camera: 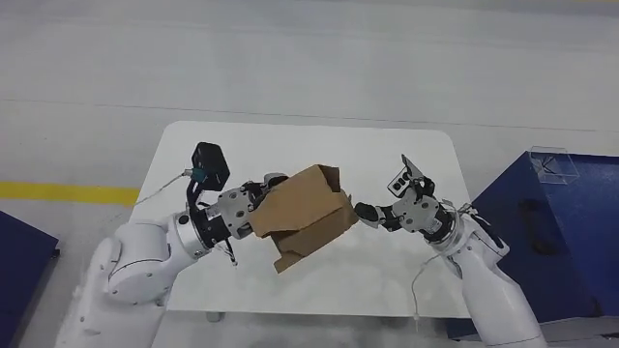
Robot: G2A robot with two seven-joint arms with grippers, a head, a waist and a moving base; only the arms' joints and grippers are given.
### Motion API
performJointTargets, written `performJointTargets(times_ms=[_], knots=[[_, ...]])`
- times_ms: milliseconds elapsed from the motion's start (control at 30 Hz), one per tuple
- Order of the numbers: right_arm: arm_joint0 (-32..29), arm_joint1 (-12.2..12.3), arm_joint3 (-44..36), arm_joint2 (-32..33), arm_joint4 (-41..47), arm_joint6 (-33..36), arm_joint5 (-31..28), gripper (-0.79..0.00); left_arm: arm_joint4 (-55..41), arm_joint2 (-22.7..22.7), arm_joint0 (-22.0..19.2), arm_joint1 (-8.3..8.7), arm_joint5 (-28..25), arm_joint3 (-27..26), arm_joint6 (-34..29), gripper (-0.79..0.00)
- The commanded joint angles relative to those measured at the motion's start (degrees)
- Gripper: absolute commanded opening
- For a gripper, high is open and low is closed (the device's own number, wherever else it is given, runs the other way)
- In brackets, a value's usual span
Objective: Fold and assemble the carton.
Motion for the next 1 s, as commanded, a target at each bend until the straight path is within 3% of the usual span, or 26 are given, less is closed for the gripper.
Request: performJointTargets(times_ms=[0,133,267,433,800,967], knots=[[-0.59,0.14,-1.18,1.07,0.1,0.32,-0.76,0.0,-15.13,0.71,-0.88,0.11,6.19,1.7,-6.14,-0.785],[-1.28,0.48,-2.09,3.25,0.7,0.98,-0.23,0.0,-33.81,0.0,-3.43,0.38,15.89,5.0,-15.17,-0.785],[-2.21,0.71,-2.8,4.76,1.18,1.73,-0.32,0.0,-49.05,1.46,-6.58,0.55,34.16,10.26,-26.28,-0.785],[-3.6,0.77,-3.47,3.8,-0.15,3.07,-0.92,0.0,-46.67,4.67,-9.41,1.1,47.81,15.56,-31.44,-0.785],[-5.59,1.15,-4.65,4.21,-3.29,10.7,-5.89,0.0,-45.59,8.64,-11.21,1.82,54.64,16.55,-37.0,-0.785],[-5.66,1.31,-3.87,4.63,-6.23,10.06,-8.62,0.0,-48.41,9.87,-11.58,2.05,58.1,17.13,-39.91,-0.785]])
